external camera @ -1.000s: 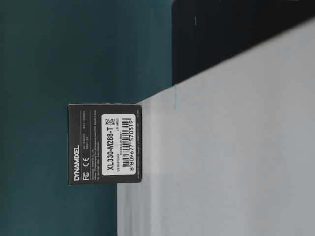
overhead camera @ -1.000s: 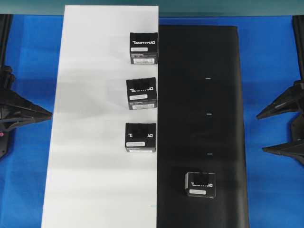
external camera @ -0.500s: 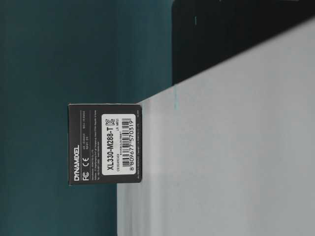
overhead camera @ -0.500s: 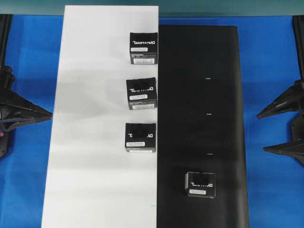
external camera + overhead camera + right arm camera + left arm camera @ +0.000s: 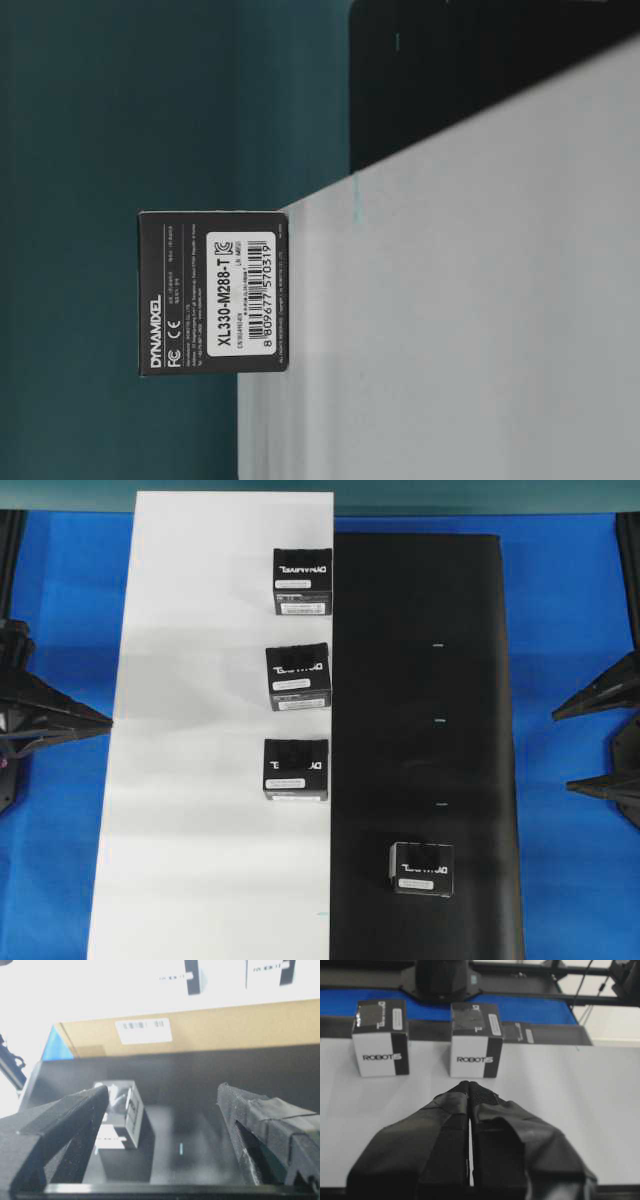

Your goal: Place the box from the black base onto the white base.

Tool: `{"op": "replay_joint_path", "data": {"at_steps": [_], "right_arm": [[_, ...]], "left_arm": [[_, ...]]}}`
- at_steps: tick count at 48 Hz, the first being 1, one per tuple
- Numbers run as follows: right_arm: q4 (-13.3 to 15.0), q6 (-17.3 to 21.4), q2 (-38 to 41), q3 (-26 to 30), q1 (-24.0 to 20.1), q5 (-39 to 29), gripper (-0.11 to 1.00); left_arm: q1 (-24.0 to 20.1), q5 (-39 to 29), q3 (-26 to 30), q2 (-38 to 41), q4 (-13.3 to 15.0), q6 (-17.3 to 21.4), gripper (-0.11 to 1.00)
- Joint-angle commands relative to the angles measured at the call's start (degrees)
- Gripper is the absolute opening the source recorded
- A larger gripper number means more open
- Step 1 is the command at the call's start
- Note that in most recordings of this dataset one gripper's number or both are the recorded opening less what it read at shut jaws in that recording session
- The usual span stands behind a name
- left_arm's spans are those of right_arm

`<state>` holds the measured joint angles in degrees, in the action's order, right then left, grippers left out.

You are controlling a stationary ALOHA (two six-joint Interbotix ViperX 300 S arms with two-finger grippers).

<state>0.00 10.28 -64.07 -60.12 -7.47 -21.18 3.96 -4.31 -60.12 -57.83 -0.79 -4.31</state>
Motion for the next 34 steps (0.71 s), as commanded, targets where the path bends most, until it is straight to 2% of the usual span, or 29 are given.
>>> {"op": "replay_joint_path", "data": {"at_steps": [1, 10, 15, 19, 24, 34], "right_arm": [[-0.2, 0.1, 0.1, 0.3, 0.1, 0.6, 0.98], [-0.4, 0.3, 0.0, -0.4, 0.1, -0.1, 0.98], [-1.8, 0.3, -0.4, -0.9, 0.1, -0.2, 0.98], [-1.9, 0.2, -1.1, -1.6, 0.1, -0.4, 0.98], [-2.0, 0.2, -1.8, -2.4, 0.2, 1.1, 0.98], [-0.9, -1.8, -4.7, -4.9, 0.2, 8.5, 0.98]], "left_arm": [[0.2, 0.5, 0.6, 1.0, -0.2, -0.1, -0.02], [0.0, 0.6, 0.7, 1.4, -0.2, 0.0, -0.02], [0.1, 0.6, 0.3, 1.0, -0.1, 0.0, -0.02], [0.4, 0.7, 0.0, 0.7, -0.1, -0.1, -0.02], [0.7, 1.3, 0.2, 0.6, -0.2, -0.1, -0.02], [0.7, 1.9, -0.1, -0.4, -0.2, 1.1, -0.02]]}}
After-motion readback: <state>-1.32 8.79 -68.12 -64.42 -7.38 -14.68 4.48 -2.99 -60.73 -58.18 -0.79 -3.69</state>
